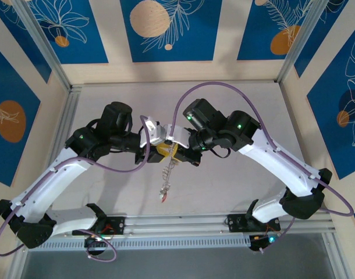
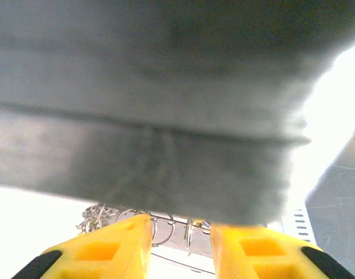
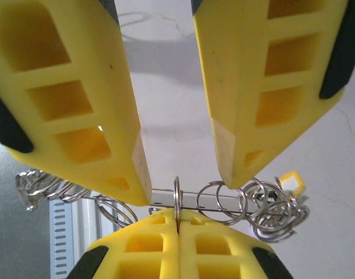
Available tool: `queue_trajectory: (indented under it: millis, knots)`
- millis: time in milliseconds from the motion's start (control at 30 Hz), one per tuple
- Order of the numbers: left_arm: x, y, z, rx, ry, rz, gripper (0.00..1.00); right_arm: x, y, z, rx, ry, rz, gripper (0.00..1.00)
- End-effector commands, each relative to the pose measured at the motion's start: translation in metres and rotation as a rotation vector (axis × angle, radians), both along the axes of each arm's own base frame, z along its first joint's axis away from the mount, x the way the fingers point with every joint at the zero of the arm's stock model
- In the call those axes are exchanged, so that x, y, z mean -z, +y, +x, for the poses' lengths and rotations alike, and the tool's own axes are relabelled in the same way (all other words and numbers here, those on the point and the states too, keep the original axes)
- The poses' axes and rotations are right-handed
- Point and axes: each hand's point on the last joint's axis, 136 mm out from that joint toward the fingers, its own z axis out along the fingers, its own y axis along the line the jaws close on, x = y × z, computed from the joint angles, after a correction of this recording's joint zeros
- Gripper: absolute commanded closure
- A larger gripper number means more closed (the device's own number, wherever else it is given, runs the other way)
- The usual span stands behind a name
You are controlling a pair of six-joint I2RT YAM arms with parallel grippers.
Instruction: Put the keys on the keyring
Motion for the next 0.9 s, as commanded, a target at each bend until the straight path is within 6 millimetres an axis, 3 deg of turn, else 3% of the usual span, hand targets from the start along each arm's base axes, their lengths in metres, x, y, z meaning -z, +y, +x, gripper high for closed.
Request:
queue_trajectory:
  millis: [0, 500, 867]
  knots:
    - [0.012, 0.001, -0.012, 0.034, 0.046, 0.033, 0.68, -0.035, 0.014, 0.005, -0.027, -0.068, 0.133, 1.0]
    - [0.002, 0.0, -0.013, 0.023, 0.049, -0.031, 0.66, -0.051, 0.009, -0.01, -0.069, -0.085, 0.233, 1.0]
    - [-0.006, -0.003, -0.013, 0.031, 0.039, -0.06, 0.66, -0.047, 0.011, -0.014, -0.086, -0.072, 0.233, 1.0]
